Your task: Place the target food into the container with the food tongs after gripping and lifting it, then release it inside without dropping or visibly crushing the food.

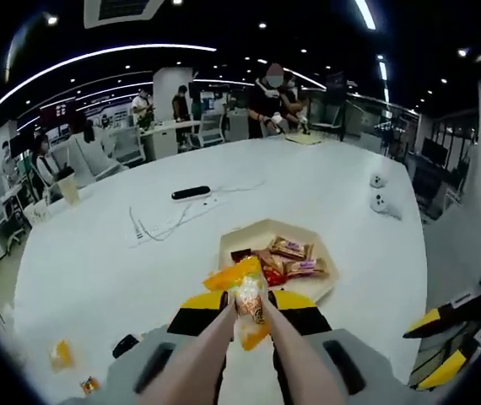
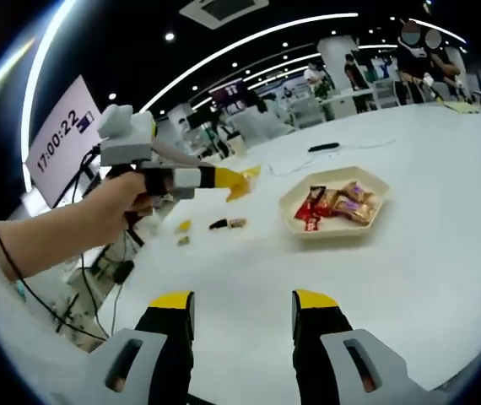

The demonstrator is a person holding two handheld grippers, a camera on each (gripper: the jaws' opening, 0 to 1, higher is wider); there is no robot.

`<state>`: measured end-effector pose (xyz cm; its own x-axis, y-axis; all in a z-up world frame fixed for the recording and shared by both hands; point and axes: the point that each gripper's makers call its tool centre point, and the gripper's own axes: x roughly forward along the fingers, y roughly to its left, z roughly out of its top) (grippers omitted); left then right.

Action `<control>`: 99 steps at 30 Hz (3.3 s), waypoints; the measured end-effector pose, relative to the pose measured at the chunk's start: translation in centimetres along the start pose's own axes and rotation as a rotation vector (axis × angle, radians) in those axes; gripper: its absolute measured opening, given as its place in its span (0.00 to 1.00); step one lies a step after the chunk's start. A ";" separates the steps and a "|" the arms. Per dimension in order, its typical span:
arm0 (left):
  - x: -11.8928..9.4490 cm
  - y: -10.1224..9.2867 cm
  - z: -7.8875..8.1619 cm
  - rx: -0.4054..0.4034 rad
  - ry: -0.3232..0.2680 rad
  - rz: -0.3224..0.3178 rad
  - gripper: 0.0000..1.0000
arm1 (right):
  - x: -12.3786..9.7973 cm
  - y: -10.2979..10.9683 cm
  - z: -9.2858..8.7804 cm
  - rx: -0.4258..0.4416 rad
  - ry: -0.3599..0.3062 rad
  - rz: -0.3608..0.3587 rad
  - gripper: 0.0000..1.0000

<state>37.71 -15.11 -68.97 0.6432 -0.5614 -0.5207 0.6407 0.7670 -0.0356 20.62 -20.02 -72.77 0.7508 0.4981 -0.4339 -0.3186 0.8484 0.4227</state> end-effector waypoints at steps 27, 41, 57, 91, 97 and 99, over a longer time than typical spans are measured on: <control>5.7 -4.7 2.4 0.072 0.021 -0.143 0.17 | -0.6 -3.6 0.6 0.076 -0.044 -0.098 0.46; 7.7 -5.5 3.3 0.085 0.036 -0.167 0.17 | -0.2 -4.6 0.9 0.095 -0.038 -0.106 0.46; 8.7 -6.2 4.0 -0.003 0.030 -0.205 0.25 | -0.1 -5.1 0.8 0.119 -0.039 -0.109 0.46; 4.2 -3.8 5.1 -0.051 -0.061 -0.199 0.25 | 0.7 -3.2 0.9 0.096 -0.031 -0.064 0.46; 3.6 -3.1 5.0 -0.058 -0.069 -0.185 0.25 | 0.9 -2.6 0.7 0.083 -0.022 -0.051 0.46; 3.4 -2.9 5.0 -0.061 -0.073 -0.180 0.25 | 0.9 -2.4 0.7 0.080 -0.020 -0.048 0.46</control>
<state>40.14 -20.74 -66.40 0.5504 -0.7107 -0.4381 0.7232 0.6680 -0.1750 22.49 -21.75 -73.68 0.7758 0.4527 -0.4395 -0.2351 0.8538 0.4646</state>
